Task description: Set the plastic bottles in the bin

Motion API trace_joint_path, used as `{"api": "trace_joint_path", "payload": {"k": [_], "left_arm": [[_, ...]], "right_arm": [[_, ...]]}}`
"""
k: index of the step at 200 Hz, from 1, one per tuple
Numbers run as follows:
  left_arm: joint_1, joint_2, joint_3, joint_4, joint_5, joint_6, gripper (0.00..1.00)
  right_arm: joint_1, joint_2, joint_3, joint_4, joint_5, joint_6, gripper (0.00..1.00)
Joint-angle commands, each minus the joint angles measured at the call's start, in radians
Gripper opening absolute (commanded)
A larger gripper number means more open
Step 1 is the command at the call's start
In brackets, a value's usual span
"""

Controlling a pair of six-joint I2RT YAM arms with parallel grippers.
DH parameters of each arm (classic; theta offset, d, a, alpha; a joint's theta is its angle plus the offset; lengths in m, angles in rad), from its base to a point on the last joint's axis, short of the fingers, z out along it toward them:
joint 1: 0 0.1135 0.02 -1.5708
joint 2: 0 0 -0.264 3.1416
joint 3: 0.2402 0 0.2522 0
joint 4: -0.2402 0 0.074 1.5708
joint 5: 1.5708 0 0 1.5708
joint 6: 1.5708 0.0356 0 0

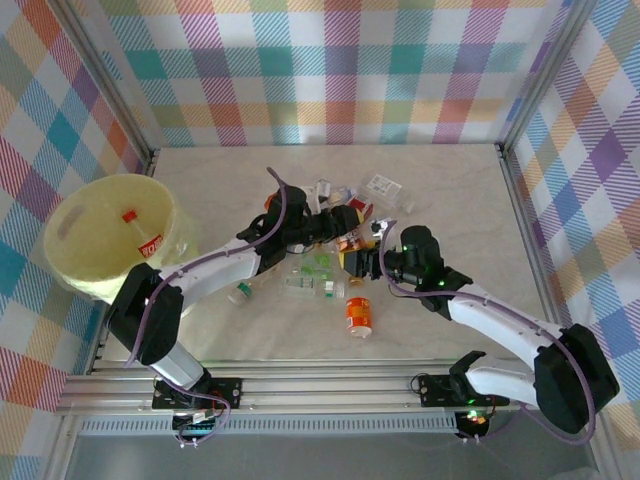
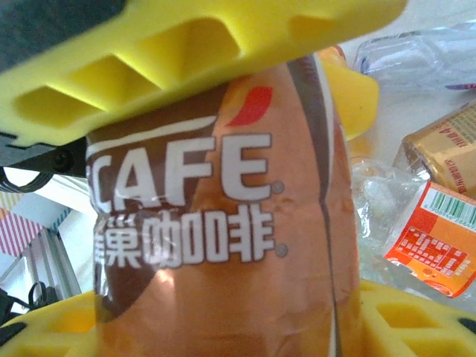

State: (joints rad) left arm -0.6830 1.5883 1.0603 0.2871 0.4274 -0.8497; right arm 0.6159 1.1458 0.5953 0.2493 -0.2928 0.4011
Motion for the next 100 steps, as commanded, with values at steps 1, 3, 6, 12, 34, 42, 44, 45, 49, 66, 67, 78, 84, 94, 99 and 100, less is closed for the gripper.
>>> {"api": "trace_joint_path", "payload": {"k": [1, 3, 6, 12, 34, 42, 44, 45, 49, 66, 67, 78, 84, 94, 99, 100], "left_arm": [[-0.016, -0.057, -0.026, 0.017, -0.046, 0.025, 0.51], [-0.015, -0.058, -0.027, 0.014, -0.049, 0.027, 0.51], [-0.016, -0.061, -0.028, 0.008, -0.053, 0.028, 0.51], [-0.016, -0.064, -0.028, -0.003, -0.060, 0.033, 0.51], [-0.016, -0.085, -0.029, -0.034, -0.100, 0.046, 0.50], [-0.015, -0.095, -0.029, -0.048, -0.124, 0.054, 0.50], [-0.015, -0.097, -0.029, -0.054, -0.131, 0.057, 0.50], [-0.015, -0.098, -0.028, -0.057, -0.133, 0.058, 0.50], [-0.015, -0.101, -0.026, -0.070, -0.147, 0.063, 0.50], [-0.015, -0.111, -0.005, -0.139, -0.198, 0.093, 0.49], [-0.015, -0.111, -0.004, -0.143, -0.201, 0.094, 0.49], [-0.013, -0.120, 0.000, -0.168, -0.227, 0.103, 0.49], [-0.011, -0.127, 0.000, -0.177, -0.239, 0.107, 0.49], [-0.008, -0.139, 0.002, -0.197, -0.266, 0.112, 0.49], [-0.006, -0.146, 0.002, -0.213, -0.280, 0.115, 0.49], [-0.006, -0.148, 0.002, -0.214, -0.282, 0.116, 0.49]], "right_arm": [[0.006, 0.008, 0.056, 0.027, -0.038, -0.021, 0.64], [0.007, 0.008, 0.056, 0.025, -0.040, -0.023, 0.65], [0.007, 0.010, 0.057, 0.023, -0.042, -0.024, 0.67], [0.007, 0.013, 0.061, 0.013, -0.045, -0.028, 0.70], [0.006, 0.030, 0.091, -0.049, -0.065, -0.054, 0.81], [0.007, 0.034, 0.099, -0.069, -0.067, -0.062, 0.83], [0.007, 0.034, 0.101, -0.074, -0.067, -0.063, 0.84], [0.007, 0.034, 0.101, -0.076, -0.067, -0.063, 0.84], [0.007, 0.034, 0.105, -0.085, -0.066, -0.066, 0.86], [0.008, 0.031, 0.113, -0.113, -0.057, -0.075, 0.94], [0.007, 0.031, 0.113, -0.114, -0.056, -0.076, 0.95], [0.007, 0.025, 0.115, -0.128, -0.047, -0.083, 1.00], [0.007, 0.021, 0.115, -0.135, -0.042, -0.090, 1.00], [0.007, 0.011, 0.111, -0.140, -0.031, -0.101, 1.00], [0.007, 0.007, 0.109, -0.143, -0.024, -0.107, 1.00], [0.007, 0.006, 0.108, -0.142, -0.022, -0.108, 1.00]]}}
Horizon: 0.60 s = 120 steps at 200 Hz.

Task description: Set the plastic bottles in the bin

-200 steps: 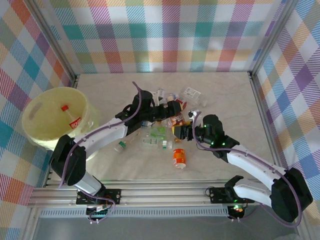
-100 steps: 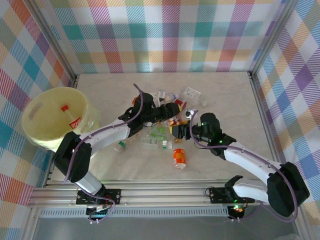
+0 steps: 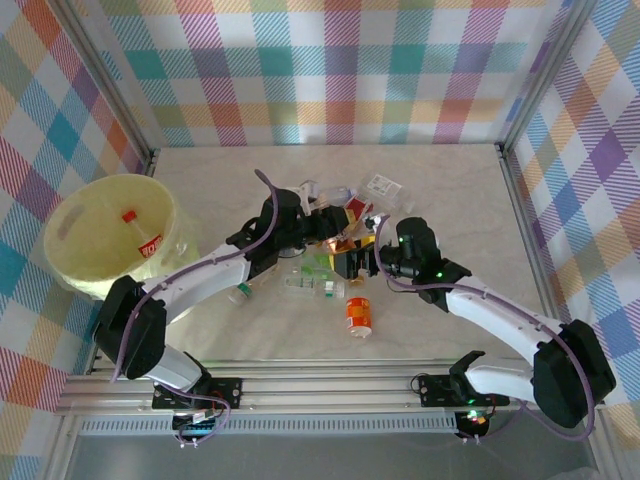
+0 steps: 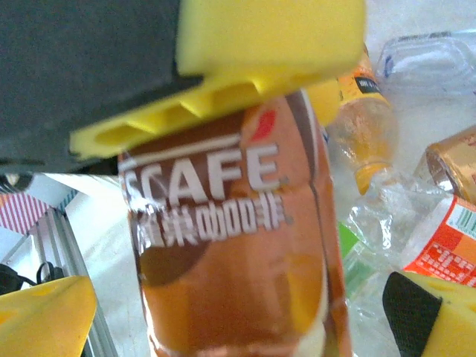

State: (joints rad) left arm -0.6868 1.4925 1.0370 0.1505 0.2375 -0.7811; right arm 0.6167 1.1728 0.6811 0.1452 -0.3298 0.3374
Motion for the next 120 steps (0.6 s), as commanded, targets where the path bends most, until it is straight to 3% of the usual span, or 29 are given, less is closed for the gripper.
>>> {"api": "trace_joint_path", "payload": {"k": [1, 120], "left_arm": [[-0.001, -0.054, 0.026, -0.081, -0.094, 0.048, 0.49], [0.030, -0.295, 0.094, -0.403, -0.435, 0.216, 0.48]], "right_arm": [[0.006, -0.023, 0.021, -0.038, 0.017, -0.045, 1.00], [0.005, -0.126, -0.064, -0.056, 0.336, -0.074, 1.00]]}}
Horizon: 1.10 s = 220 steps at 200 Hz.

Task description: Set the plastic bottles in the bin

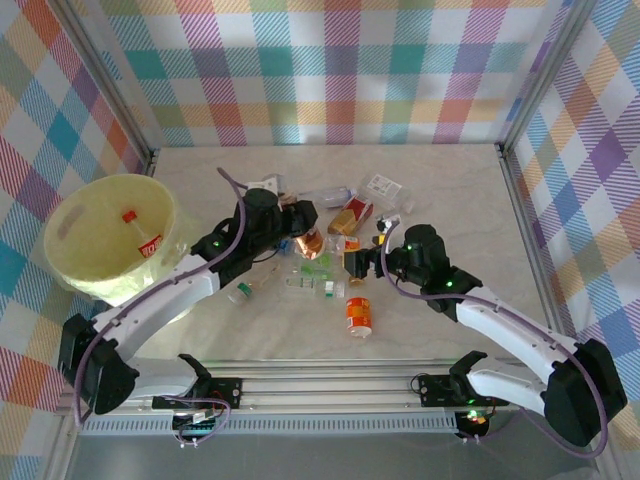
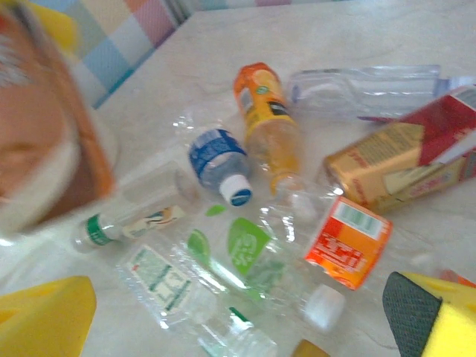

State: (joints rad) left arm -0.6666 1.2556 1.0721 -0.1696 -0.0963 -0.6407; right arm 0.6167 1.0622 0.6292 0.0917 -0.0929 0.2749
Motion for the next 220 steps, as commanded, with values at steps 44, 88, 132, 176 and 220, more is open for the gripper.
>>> {"api": "trace_joint_path", "payload": {"k": [44, 88, 132, 176, 220], "left_arm": [[0.013, -0.131, 0.165, -0.247, -0.233, 0.172, 0.47], [0.014, -0.196, 0.286, -0.362, -0.372, 0.294, 0.47], [0.016, -0.203, 0.451, -0.433, -0.674, 0.442, 0.46], [0.090, -0.187, 0.471, -0.370, -0.961, 0.574, 0.46], [0.417, -0.213, 0.438, -0.441, -0.907, 0.522, 0.46]], "right_arm": [[0.006, -0.002, -0.013, -0.003, 0.155, 0.001, 1.00], [0.006, 0.001, -0.024, 0.015, 0.169, -0.005, 1.00], [0.006, -0.019, -0.036, 0.028, 0.197, -0.004, 1.00], [0.006, -0.033, -0.039, 0.040, 0.223, -0.003, 1.00], [0.006, -0.034, -0.030, 0.021, 0.209, 0.001, 1.00]]}}
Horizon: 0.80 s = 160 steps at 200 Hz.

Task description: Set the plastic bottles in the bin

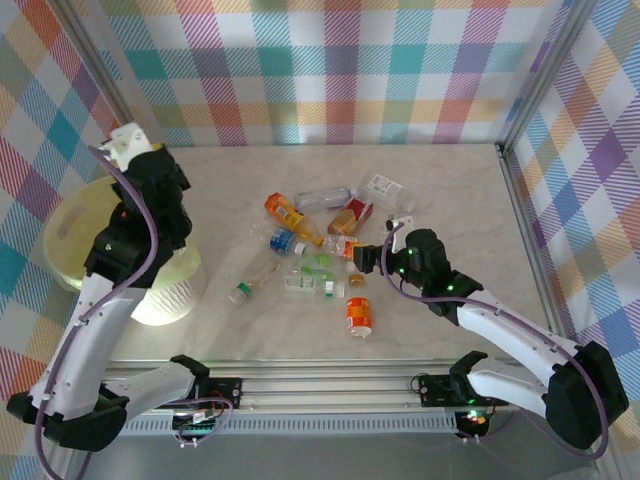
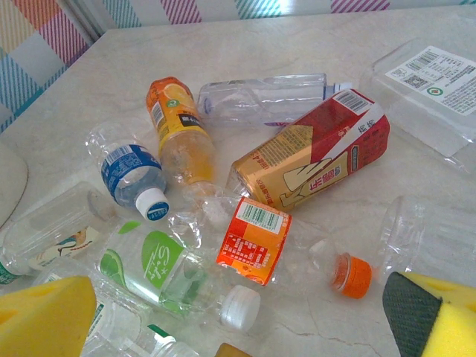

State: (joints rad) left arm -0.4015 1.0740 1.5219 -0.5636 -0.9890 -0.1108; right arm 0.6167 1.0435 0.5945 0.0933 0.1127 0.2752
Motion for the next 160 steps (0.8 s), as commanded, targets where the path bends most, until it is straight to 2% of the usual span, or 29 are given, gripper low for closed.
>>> {"api": "trace_joint_path", "payload": {"k": [1, 21, 60, 90, 109, 160], "left_arm": [[0.161, -0.032, -0.012, -0.050, -0.010, -0.012, 0.46], [0.321, -0.048, -0.050, -0.093, 0.066, -0.058, 0.46], [0.579, -0.049, -0.111, -0.201, 0.283, -0.159, 0.46], [0.713, -0.013, -0.159, -0.257, 0.311, -0.168, 0.46], [0.749, 0.004, -0.184, -0.276, 0.277, -0.168, 0.46], [0.753, 0.108, -0.182, -0.344, 0.120, -0.188, 0.51]], "right_arm": [[0.005, -0.016, 0.004, 0.019, 0.003, 0.001, 1.00], [0.005, -0.013, 0.005, 0.014, 0.006, 0.008, 1.00], [0.006, -0.016, 0.003, 0.019, 0.013, 0.003, 1.00], [0.007, -0.004, 0.012, 0.000, 0.000, -0.005, 1.00], [0.007, 0.011, 0.019, -0.004, -0.006, -0.005, 1.00], [0.006, 0.037, 0.034, -0.007, -0.027, 0.001, 1.00]]}}
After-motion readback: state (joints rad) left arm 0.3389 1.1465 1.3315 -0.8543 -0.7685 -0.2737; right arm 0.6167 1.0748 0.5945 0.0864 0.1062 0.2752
